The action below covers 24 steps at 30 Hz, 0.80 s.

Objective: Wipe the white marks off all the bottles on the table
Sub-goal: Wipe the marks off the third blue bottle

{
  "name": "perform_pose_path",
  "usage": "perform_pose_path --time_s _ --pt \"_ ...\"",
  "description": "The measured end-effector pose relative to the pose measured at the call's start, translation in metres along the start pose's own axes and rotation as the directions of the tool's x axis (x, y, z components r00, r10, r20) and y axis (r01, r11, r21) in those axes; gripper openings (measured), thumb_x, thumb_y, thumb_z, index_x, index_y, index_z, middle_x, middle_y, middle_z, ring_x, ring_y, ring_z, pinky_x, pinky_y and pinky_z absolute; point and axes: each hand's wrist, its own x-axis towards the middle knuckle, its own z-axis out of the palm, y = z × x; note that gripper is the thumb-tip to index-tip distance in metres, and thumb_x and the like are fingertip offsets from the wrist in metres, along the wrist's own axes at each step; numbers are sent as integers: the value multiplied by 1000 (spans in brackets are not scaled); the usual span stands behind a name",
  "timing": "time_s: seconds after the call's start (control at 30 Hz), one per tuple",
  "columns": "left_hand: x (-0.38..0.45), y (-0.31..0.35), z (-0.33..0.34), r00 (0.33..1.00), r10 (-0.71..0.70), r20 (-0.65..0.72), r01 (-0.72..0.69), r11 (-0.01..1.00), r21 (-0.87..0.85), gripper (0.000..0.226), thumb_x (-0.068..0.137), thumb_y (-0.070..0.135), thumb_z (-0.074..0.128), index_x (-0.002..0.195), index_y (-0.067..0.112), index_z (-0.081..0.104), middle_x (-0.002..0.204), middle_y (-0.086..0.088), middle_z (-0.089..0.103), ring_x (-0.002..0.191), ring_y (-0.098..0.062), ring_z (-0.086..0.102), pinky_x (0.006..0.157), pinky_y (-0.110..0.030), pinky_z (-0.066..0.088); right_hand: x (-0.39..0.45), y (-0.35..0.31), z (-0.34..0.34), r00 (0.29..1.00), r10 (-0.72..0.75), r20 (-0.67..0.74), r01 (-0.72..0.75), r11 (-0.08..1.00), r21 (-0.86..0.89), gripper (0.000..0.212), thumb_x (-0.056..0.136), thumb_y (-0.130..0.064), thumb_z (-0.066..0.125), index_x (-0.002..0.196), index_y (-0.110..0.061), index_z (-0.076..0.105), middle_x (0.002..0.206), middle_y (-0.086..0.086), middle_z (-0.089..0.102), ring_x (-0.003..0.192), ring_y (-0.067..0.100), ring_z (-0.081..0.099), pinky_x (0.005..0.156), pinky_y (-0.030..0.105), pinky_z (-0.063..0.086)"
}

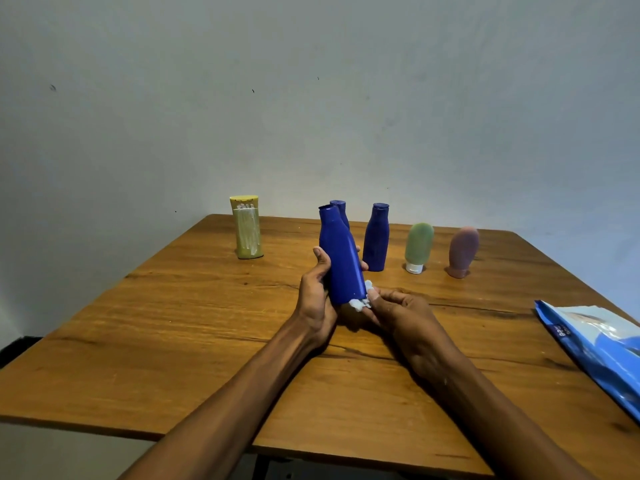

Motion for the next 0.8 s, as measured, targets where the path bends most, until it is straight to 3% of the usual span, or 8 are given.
perform_pose_path --time_s 0.13,0.4,0.57,0.67,0.73,0.8 --pt "-1 2 2 1000 -3 31 4 1000 -16 64 104 58 33 133 7 59 106 -15 71 94 -24 65 90 -41 51 -1 0 5 995 99 30 -101 993 58 18 100 -3 57 107 5 72 101 24 76 93 35 77 75 29 64" --pt "1 0 2 999 -19 49 15 997 71 68 103 60 27 137 8 54 110 -15 71 95 -30 70 86 -43 58 3 4 8 990 106 92 -103 994 -43 15 97 1 61 107 4 72 95 16 79 93 23 78 77 28 64" --pt "3 1 0 1000 -19 24 19 1000 -9 65 104 59 31 138 7 53 105 -15 71 88 -28 69 84 -42 57 0 4 4 993 71 89 -75 997 37 14 96 -5 64 101 2 76 102 22 77 95 32 77 76 32 65" --pt "3 -1 0 1000 -24 2 24 1000 -14 63 103 58 35 137 8 53 103 -16 70 89 -26 68 85 -43 56 1 5 0 998 -56 -11 56 998 -19 16 95 -11 68 109 -5 72 101 17 78 92 29 78 75 35 63" --pt "2 -4 0 1000 -30 -10 30 999 -25 63 102 58 38 136 8 54 103 -15 69 90 -24 67 90 -45 53 4 10 -2 961 -250 -115 214 941 -261 19 93 -19 73 112 -15 71 102 7 78 90 18 77 71 30 62" --pt "4 -6 -1 999 -32 -21 31 999 -38 62 102 58 39 137 9 55 107 -16 68 96 -26 66 98 -51 50 5 15 -2 875 -470 -119 359 794 -491 18 92 -24 74 110 -24 72 103 -5 76 92 5 74 71 22 60"
